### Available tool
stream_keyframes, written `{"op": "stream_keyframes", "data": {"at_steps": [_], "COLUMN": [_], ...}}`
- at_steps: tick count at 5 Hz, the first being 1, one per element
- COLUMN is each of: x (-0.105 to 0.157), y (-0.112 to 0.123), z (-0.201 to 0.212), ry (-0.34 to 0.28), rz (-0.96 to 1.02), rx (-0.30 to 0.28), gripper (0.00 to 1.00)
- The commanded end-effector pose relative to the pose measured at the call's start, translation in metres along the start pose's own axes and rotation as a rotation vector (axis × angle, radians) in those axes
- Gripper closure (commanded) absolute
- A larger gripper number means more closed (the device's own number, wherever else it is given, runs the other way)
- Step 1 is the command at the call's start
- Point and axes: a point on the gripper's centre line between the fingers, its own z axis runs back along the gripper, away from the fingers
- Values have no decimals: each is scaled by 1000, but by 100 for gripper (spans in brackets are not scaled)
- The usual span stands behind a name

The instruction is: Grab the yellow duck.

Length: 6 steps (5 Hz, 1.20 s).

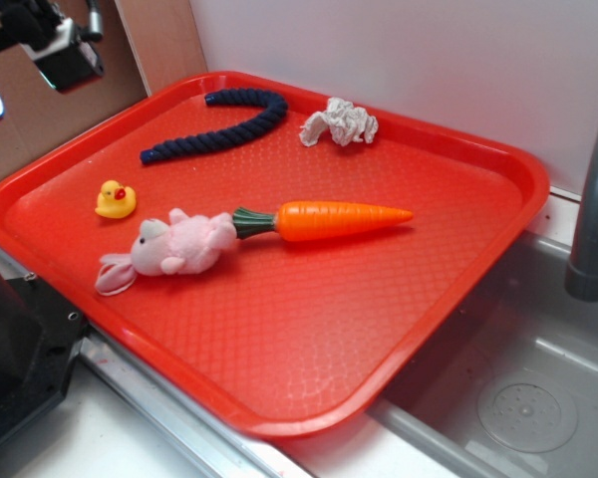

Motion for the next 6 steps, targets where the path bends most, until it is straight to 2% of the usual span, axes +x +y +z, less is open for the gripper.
{"op": "stream_keyframes", "data": {"at_steps": [1,3,4,6], "x": [14,26,30,26], "y": [2,11,10,1], "z": [-35,-64,-77,-97], "ry": [-83,-125,-134,-113], "rz": [97,169,173,128], "rx": [93,173,195,198], "gripper": [0,0,0,0]}}
